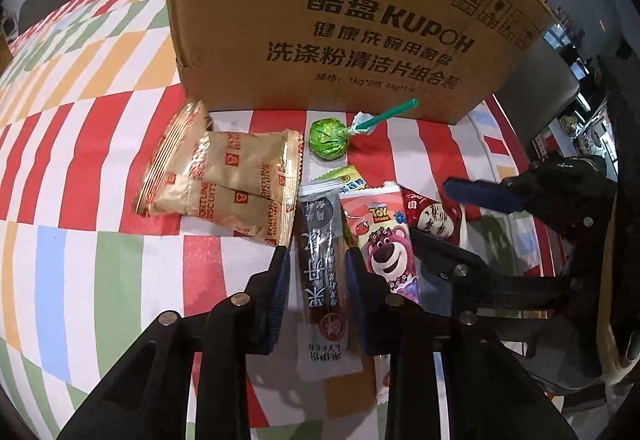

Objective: Organize snacks
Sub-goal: 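Grasp the red-and-white wafer packet with the right tool while the left tool grasps the black stick snack, then lift both snacks over the box and open both tools to drop them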

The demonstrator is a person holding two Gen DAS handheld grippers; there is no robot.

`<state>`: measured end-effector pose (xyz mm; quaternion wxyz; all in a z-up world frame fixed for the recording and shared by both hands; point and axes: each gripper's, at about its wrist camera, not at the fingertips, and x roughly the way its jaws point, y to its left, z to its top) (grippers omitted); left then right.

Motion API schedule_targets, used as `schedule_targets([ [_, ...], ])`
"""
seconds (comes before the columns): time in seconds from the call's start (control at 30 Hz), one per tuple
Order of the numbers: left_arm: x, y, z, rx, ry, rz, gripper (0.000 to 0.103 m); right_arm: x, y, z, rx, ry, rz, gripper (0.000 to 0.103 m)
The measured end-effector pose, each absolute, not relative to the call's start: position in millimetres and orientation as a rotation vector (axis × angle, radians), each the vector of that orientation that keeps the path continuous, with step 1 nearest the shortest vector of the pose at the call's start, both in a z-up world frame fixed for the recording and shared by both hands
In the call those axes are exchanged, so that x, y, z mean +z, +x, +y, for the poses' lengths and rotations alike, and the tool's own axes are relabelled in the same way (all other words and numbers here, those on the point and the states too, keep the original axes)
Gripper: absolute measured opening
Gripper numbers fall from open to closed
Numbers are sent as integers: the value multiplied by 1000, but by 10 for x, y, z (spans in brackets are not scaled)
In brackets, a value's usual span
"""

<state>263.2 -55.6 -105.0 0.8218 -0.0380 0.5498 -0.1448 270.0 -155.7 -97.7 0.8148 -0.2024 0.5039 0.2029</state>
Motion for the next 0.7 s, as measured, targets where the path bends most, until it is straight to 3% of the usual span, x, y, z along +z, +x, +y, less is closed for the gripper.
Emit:
schedule_targets([
  [0.2,-1060,2619,-547,-315,-104,1164,20,-994,2709,-1584,446,-368,1087,23],
  [0.7,-750,2297,-495,-312,-99,1075,18,-667,2392,-1789,391,-296,984,23],
])
